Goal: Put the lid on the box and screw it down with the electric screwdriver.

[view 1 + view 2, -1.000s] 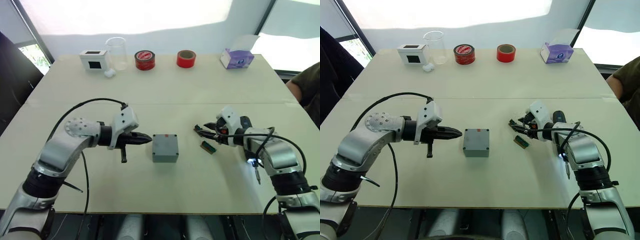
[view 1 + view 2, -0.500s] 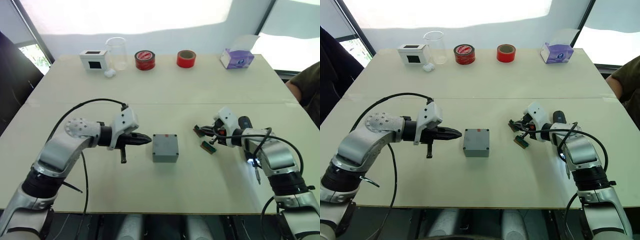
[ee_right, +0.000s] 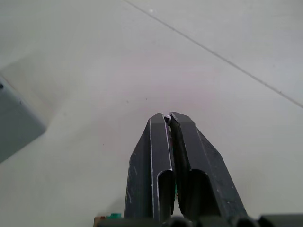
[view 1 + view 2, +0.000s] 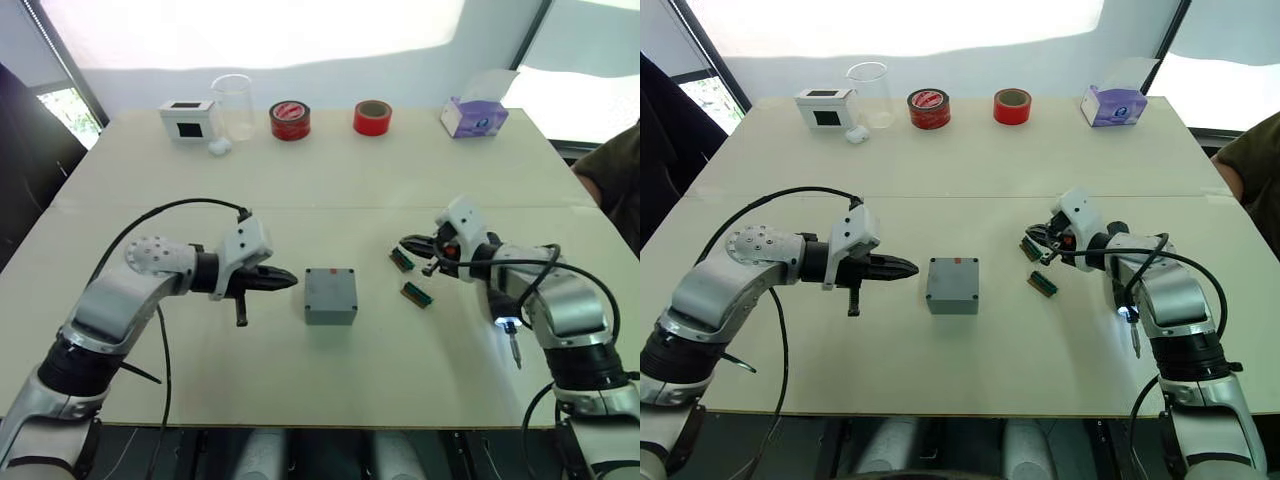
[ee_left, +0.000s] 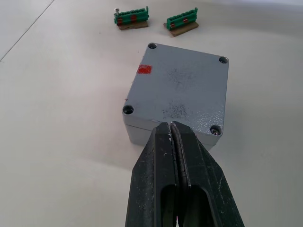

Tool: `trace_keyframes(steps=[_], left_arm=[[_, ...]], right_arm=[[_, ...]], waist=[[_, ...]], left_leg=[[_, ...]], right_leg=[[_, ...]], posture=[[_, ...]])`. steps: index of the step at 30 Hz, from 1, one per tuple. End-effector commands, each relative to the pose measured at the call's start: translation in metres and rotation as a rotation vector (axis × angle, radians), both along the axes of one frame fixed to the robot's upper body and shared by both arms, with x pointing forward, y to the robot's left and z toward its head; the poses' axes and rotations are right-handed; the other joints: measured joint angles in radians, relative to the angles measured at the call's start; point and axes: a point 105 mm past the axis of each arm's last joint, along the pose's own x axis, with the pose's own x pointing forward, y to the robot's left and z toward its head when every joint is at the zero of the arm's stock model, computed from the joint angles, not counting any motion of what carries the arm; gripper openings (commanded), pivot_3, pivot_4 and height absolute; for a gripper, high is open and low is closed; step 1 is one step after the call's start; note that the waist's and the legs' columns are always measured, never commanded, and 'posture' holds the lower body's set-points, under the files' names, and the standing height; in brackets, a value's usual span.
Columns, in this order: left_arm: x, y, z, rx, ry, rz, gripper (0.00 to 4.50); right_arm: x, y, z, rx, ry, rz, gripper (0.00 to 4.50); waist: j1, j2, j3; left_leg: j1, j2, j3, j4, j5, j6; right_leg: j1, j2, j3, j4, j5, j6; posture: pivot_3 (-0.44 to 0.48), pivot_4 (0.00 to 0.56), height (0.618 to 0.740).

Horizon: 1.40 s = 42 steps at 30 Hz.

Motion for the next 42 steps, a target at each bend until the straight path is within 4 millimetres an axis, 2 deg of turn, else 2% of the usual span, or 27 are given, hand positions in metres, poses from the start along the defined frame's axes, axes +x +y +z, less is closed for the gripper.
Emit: trace_keyframes(steps=[1, 3, 6, 11, 30, 42], left_arm=[[0.001, 0.006, 0.014, -0.025, -0.033, 0.012, 0.0], [0.001, 0.007, 0.016, -0.027, -0.03, 0.015, 0.0], [0.0, 0.012, 0.016, -0.023, -0.023, 0.03, 0.0], [-0.003, 0.01, 0.015, -0.026, -0.018, 0.033, 0.0], [-0.003, 0.009, 0.009, 0.009, -0.022, 0.026, 0.0], [-0.003, 0.009, 0.008, 0.009, -0.025, 0.026, 0.0]], right_arm=[[-0.014, 0.026, 0.028, 0.074, -0.049, 0.121, 0.08], [-0.019, 0.035, 0.031, 0.097, -0.043, 0.155, 0.08], [-0.035, 0.065, 0.028, 0.139, -0.015, 0.258, 0.08], [-0.043, 0.077, 0.017, 0.145, 0.028, 0.292, 0.08], [-0.042, 0.072, -0.001, 0.088, 0.062, 0.266, 0.08], [-0.037, 0.065, -0.006, 0.088, 0.064, 0.227, 0.08]], waist=[[-0.001, 0.0, 0.0], [-0.001, 0.0, 0.0], [-0.002, 0.0, 0.0], [0.001, 0.0, 0.0], [0.0, 0.0, 0.0], [0.0, 0.0, 0.0]], left_leg=[[0.0, 0.0, 0.0, 0.0, 0.0, 0.0], [0.0, 0.0, 0.0, 0.0, 0.0, 0.0], [0.0, 0.0, 0.0, 0.0, 0.0, 0.0], [0.0, 0.0, -0.001, 0.0, 0.0, 0.0], [0.0, 0.0, -0.001, 0.0, 0.0, 0.0], [0.0, 0.0, -0.001, 0.0, 0.0, 0.0]], right_leg=[[0.0, 0.0, 0.0, 0.0, 0.0, 0.0], [0.0, 0.0, 0.0, 0.0, 0.0, 0.0], [0.0, 0.0, 0.0, 0.0, 0.0, 0.0], [0.0, 0.0, 0.0, 0.0, 0.0, 0.0], [0.0, 0.0, 0.0, 0.0, 0.0, 0.0], [0.0, 0.0, 0.0, 0.0, 0.0, 0.0]], posture=[[0.0, 0.15, 0.74], [0.0, 0.15, 0.74], [0.0, 0.15, 0.74], [0.0, 0.15, 0.74], [0.0, 0.15, 0.74], [0.0, 0.15, 0.74]])
